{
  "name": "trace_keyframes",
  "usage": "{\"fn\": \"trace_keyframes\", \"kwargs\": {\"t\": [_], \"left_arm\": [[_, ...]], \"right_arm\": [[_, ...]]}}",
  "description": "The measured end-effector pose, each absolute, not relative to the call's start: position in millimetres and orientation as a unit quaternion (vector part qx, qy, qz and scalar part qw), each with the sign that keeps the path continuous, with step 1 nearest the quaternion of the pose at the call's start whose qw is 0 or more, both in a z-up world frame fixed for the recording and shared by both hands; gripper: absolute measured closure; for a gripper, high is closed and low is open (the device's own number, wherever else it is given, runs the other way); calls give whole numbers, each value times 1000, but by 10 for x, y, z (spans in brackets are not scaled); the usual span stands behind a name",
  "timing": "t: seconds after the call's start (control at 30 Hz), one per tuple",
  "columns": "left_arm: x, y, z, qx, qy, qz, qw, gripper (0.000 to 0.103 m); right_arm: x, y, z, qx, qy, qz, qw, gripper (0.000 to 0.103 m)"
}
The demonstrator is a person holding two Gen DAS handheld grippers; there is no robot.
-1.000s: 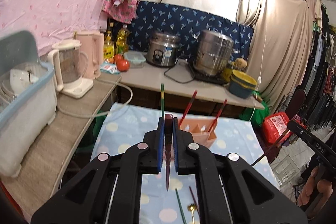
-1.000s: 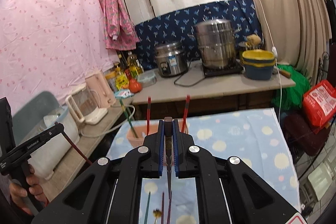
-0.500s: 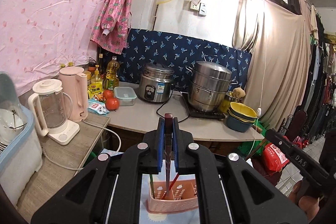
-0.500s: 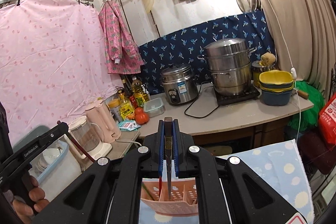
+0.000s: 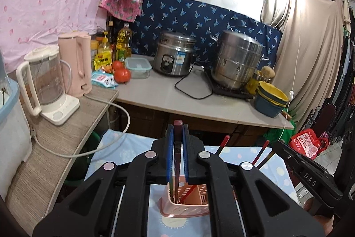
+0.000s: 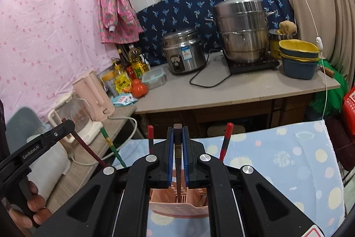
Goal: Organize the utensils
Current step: 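Lower both chopsticks into the pink basket and open both tools, then move both open tools back over the remaining utensils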
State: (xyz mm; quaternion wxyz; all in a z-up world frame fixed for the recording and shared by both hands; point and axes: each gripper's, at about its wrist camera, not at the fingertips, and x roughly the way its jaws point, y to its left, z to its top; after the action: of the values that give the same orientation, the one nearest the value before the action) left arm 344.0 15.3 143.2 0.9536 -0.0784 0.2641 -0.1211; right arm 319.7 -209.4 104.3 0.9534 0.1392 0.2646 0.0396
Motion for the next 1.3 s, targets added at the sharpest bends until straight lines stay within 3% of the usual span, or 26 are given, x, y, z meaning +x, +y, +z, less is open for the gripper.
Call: {"fn": "trace_keyframes", "kwargs": {"t": [0.07,0.1,0.13,0.17,0.2,0.8,1.3], "left_arm": [[3442,179,1378,-82,268,-114,953,94],[3434,198,1351,-85,269,-107,953,83],[3424,218,1328,-89,272,-105,953,75],[3407,238,1313,-94,272,-99,953,59],[3385,257,1300,-97,271,-94,953,54],[2702,429,1004,-109,312,-96,939,53],[1659,281,244,-80,397,-114,907,53]], "right_arm": [[3198,-2100,1006,138,267,33,953,94],[3173,-2111,997,140,264,28,954,90],[3160,-2118,997,140,262,24,955,78],[3130,-2130,1001,142,257,22,956,71],[3101,-2142,1008,144,253,19,957,69],[2269,-2214,851,143,280,10,949,68],[1086,-2023,-25,104,374,-7,921,68]]}}
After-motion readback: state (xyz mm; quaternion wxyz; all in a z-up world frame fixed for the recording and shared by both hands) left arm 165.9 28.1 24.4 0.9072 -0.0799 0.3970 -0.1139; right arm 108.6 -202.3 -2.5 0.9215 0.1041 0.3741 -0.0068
